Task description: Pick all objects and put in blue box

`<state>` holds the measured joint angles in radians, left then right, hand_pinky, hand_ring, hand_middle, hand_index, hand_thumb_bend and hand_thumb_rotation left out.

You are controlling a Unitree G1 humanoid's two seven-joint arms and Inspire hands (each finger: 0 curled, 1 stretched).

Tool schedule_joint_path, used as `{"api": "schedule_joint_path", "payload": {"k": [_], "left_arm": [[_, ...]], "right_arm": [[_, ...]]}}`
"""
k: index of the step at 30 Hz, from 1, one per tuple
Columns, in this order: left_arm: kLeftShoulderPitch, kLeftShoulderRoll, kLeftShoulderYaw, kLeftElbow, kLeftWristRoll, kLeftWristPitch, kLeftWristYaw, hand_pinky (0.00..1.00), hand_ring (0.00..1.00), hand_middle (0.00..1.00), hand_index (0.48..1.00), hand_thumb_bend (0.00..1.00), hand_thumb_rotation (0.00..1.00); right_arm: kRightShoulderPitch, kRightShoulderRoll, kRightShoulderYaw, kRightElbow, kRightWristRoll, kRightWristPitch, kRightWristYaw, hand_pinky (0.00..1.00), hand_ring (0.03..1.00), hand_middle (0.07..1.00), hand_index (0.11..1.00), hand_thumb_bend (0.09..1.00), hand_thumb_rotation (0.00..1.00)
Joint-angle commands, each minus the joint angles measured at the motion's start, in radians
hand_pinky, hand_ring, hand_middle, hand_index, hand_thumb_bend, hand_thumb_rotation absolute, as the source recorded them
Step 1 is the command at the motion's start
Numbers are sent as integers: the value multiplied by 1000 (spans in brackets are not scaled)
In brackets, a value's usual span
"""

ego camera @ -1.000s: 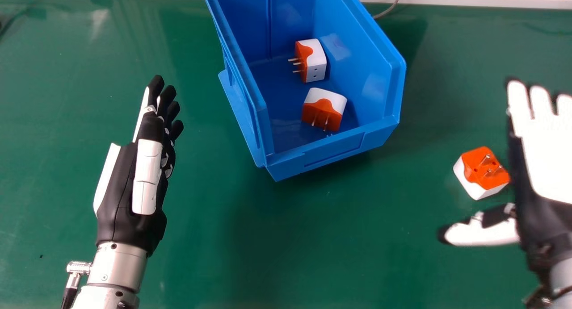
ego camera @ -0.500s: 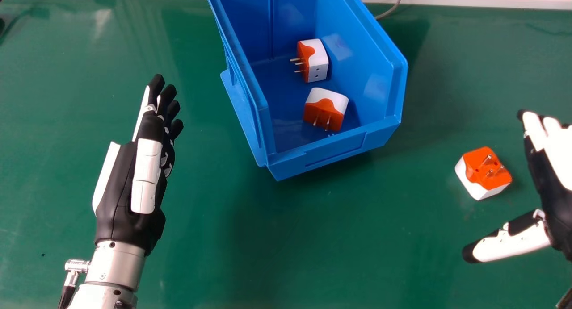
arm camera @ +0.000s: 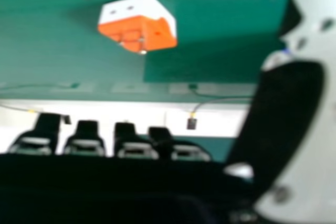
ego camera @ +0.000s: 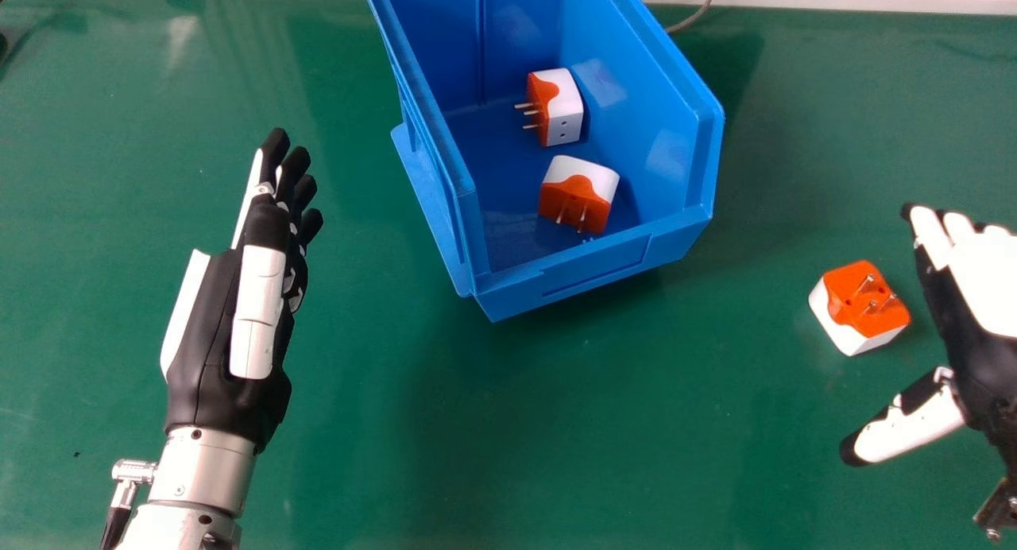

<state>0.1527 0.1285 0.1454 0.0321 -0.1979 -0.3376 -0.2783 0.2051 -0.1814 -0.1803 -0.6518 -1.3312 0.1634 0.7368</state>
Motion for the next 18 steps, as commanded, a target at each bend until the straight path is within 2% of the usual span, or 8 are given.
{"api": "schedule_joint_path", "payload": {"k": [1, 5, 8, 10, 12, 14, 18], "left_arm": [[-3, 5, 6, -18, -9, -6, 0, 999, 1000, 998, 989, 862, 974], [1, 7, 5, -24, -6, -5, -1, 999, 1000, 998, 986, 869, 974], [-1, 4, 7, -16, -5, -15, 2, 999, 1000, 999, 986, 871, 973], [1, 6, 6, -19, -8, -10, -2, 999, 1000, 999, 986, 871, 973], [1, 4, 7, -20, -8, -8, 2, 999, 1000, 999, 986, 871, 973], [3, 10, 6, -25, -1, 2, 2, 997, 1000, 997, 983, 871, 971], [-1, 2, 9, -16, -8, -15, 3, 987, 998, 994, 978, 867, 970]], "right_arm": [[-16, -33, 9, 20, 25, -6, -58, 931, 999, 1000, 988, 996, 145], [-24, -71, 28, 86, 61, -8, -123, 902, 1000, 1000, 978, 985, 110], [-41, -101, 44, 131, 74, 1, -142, 890, 1000, 1000, 975, 980, 100], [-58, -123, 53, 160, 87, 7, -146, 890, 1000, 1000, 975, 980, 100], [-84, -152, 65, 190, 98, 8, -137, 890, 1000, 1000, 975, 980, 100], [-116, -198, 79, 238, 110, -9, -139, 883, 1000, 1000, 973, 976, 92], [-163, -285, 107, 327, 144, -33, -145, 882, 1000, 1000, 970, 971, 80]]}}
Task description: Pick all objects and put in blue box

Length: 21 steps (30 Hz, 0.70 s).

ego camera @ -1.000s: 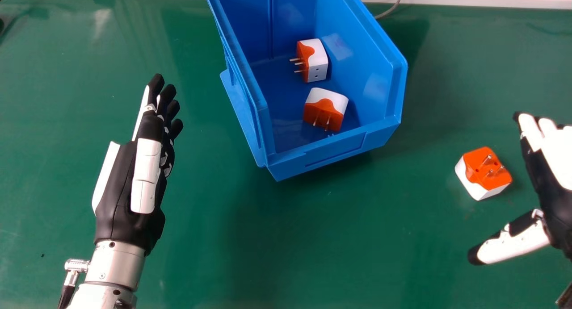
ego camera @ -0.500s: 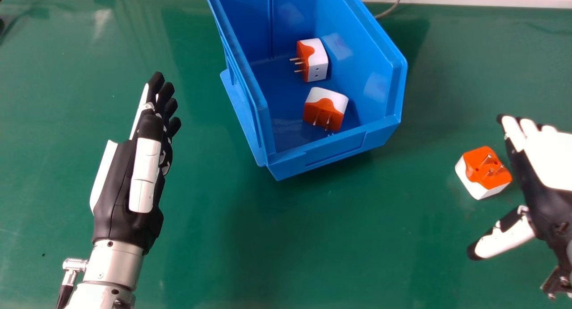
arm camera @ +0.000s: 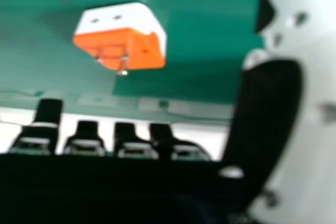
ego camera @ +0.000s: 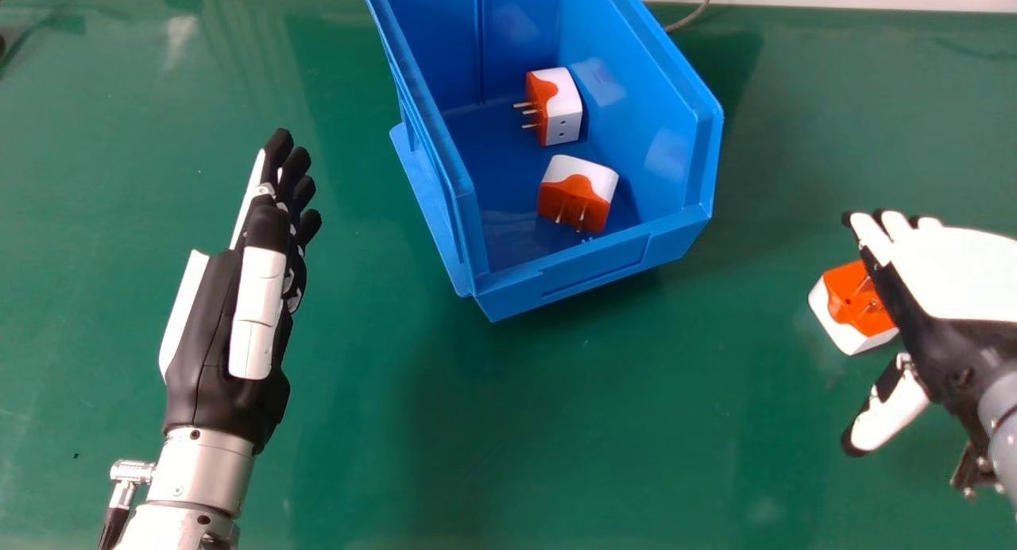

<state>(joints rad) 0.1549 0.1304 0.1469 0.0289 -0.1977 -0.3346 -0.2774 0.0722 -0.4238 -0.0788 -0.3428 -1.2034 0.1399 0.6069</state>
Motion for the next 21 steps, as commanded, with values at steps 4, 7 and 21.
{"api": "schedule_joint_path", "payload": {"k": [4, 7, 21], "left_arm": [[-3, 4, 4, -11, 6, -20, 6, 983, 997, 990, 973, 867, 967], [-3, 3, 3, -10, 4, -22, 5, 987, 997, 990, 972, 872, 967], [-15, 0, 1, 3, -2, -22, 1, 993, 1000, 996, 979, 887, 965]], "right_arm": [[-63, -106, 33, 82, 45, -19, -27, 877, 1000, 1000, 968, 965, 67], [-88, -148, 57, 126, 54, -24, -35, 866, 1000, 1000, 963, 963, 54], [-225, -253, 165, 393, 123, -19, -113, 797, 987, 1000, 945, 952, 17]]}}
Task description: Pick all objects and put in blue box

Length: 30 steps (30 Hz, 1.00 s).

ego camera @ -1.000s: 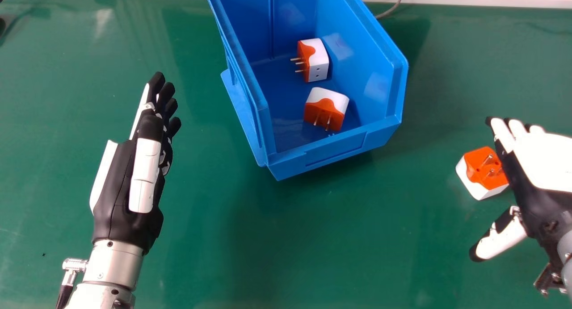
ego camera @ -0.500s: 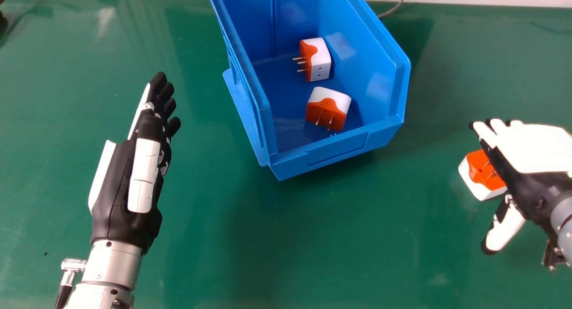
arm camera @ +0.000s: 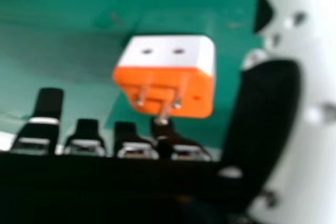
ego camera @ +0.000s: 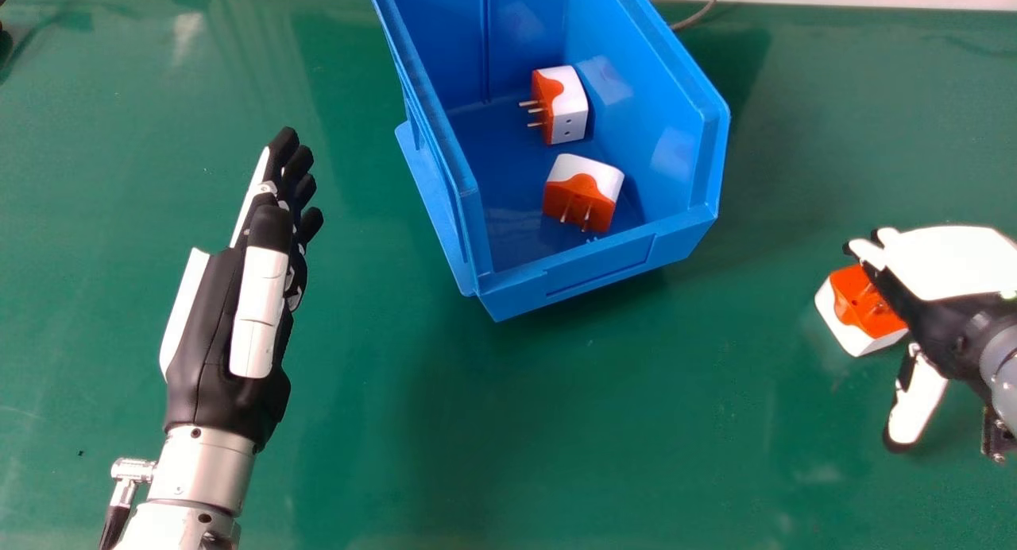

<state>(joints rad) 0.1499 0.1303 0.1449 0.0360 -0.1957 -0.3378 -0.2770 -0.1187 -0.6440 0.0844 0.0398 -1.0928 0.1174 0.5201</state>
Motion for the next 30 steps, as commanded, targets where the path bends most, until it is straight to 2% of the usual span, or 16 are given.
{"api": "schedule_joint_path", "payload": {"k": [1, 3, 6, 9, 12, 17, 18, 20, 21, 23, 24, 27, 30], "left_arm": [[-10, -1, 3, -2, -5, -19, 1, 993, 1000, 996, 979, 887, 965], [-12, -1, 3, 0, -7, -20, -1, 993, 1000, 996, 979, 887, 965], [-11, 3, 1, -3, 2, -15, 2, 992, 1000, 995, 979, 884, 962], [-13, -1, 3, 3, -6, -20, -1, 993, 1000, 996, 979, 883, 961], [-13, 0, 2, 2, -3, -21, 0, 992, 1000, 997, 979, 882, 959], [-11, 1, 3, 7, -4, -27, -3, 991, 1000, 996, 977, 876, 959], [-10, 0, 4, 7, -6, -27, -4, 992, 1000, 997, 978, 873, 959], [-8, 0, 5, 5, -9, -27, -5, 992, 1000, 997, 978, 873, 959], [-7, -1, 5, 3, -12, -25, -6, 994, 1000, 998, 980, 871, 959], [-5, 0, 5, -2, -12, -17, -6, 994, 1000, 998, 980, 871, 959], [-4, 0, 6, -4, -14, -14, -5, 995, 1000, 998, 980, 871, 956], [-4, 0, 8, -3, -11, -17, -4, 996, 1000, 999, 980, 870, 956], [-5, -1, 10, 3, -16, -25, -8, 997, 1000, 999, 979, 866, 957]], "right_arm": [[-41, -35, 9, 24, 17, 4, -33, 797, 987, 1000, 945, 952, 17], [-51, -39, 24, 41, 22, 2, -44, 797, 987, 1000, 945, 952, 17], [-64, -50, 53, 62, 25, -6, -67, 788, 988, 1000, 943, 946, 14], [-82, -63, 94, 90, 14, -16, -93, 783, 990, 1000, 941, 936, 11], [-99, -74, 132, 116, 0, -24, -120, 778, 992, 1000, 941, 929, 9], [-128, -100, 199, 161, -32, -38, -157, 777, 994, 1000, 943, 921, 7], [-133, -104, 206, 165, -34, -38, -160, 772, 994, 1000, 943, 892, 5], [-142, -111, 216, 172, -34, -36, -165, 772, 994, 1000, 943, 892, 5], [-147, -113, 218, 176, -32, -33, -168, 766, 992, 1000, 941, 853, 4], [-156, -112, 221, 187, -25, -27, -176, 766, 992, 1000, 941, 853, 4], [-162, -111, 221, 192, -21, -22, -176, 761, 992, 1000, 940, 814, 3], [-183, -108, 225, 206, -18, -6, -162, 753, 992, 1000, 941, 784, 2], [-215, -103, 234, 242, -15, 6, -154, 746, 993, 1000, 943, 759, 2]]}}
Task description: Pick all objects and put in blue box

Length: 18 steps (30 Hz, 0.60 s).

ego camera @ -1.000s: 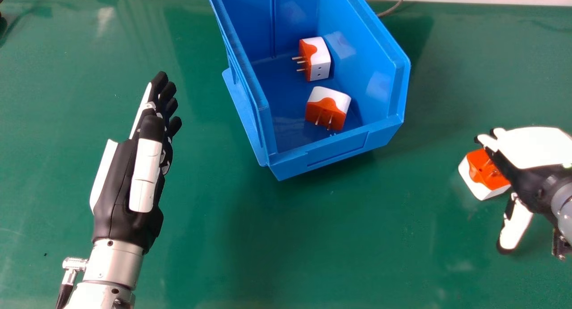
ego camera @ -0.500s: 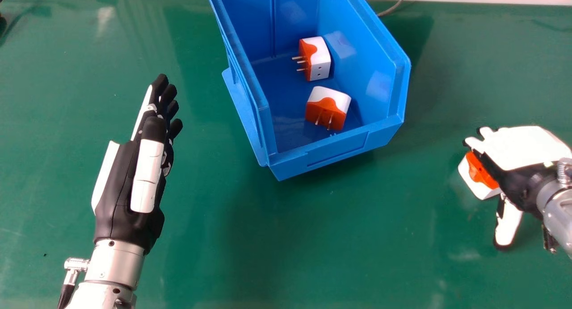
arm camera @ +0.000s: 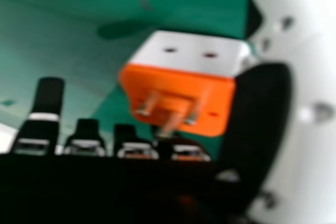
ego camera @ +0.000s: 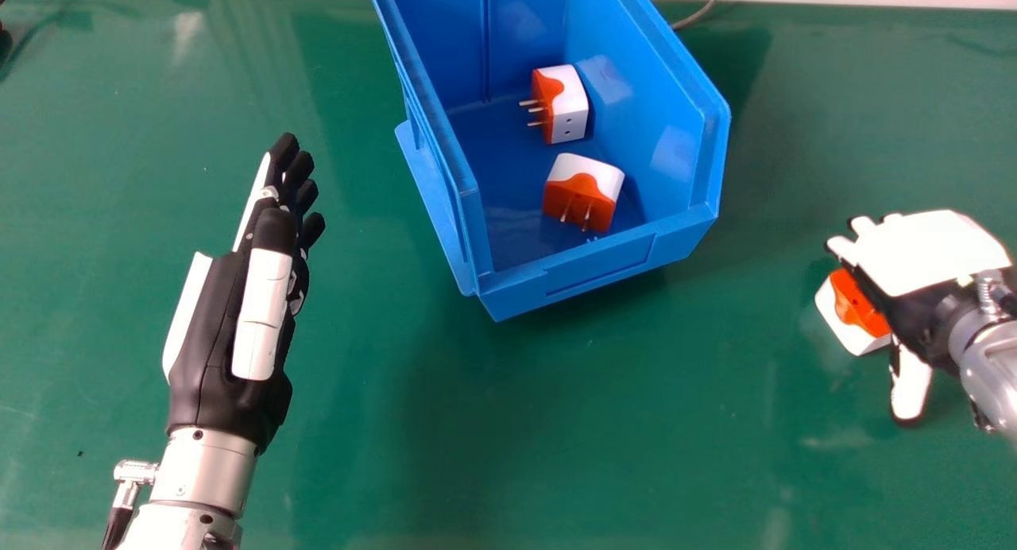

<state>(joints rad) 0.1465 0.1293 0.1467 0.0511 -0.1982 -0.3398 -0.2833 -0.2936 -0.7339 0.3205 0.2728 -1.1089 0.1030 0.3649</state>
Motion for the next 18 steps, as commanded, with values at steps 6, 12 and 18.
{"api": "schedule_joint_path", "payload": {"k": [6, 12, 18], "left_arm": [[5, 1, 8, -19, -4, -27, 2, 998, 1000, 996, 977, 864, 953], [9, 7, 9, -29, -8, -12, -1, 993, 1000, 993, 973, 866, 954], [10, 1, 10, -30, -19, -14, -4, 987, 999, 989, 970, 865, 950]], "right_arm": [[-81, -5, 27, 74, 7, 29, -1, 721, 992, 1000, 947, 736, 1], [-107, -1, 79, 124, -14, 27, -35, 700, 992, 1000, 948, 715, 0], [-145, 21, 121, 182, -12, 37, -51, 682, 989, 1000, 949, 701, 0]]}}
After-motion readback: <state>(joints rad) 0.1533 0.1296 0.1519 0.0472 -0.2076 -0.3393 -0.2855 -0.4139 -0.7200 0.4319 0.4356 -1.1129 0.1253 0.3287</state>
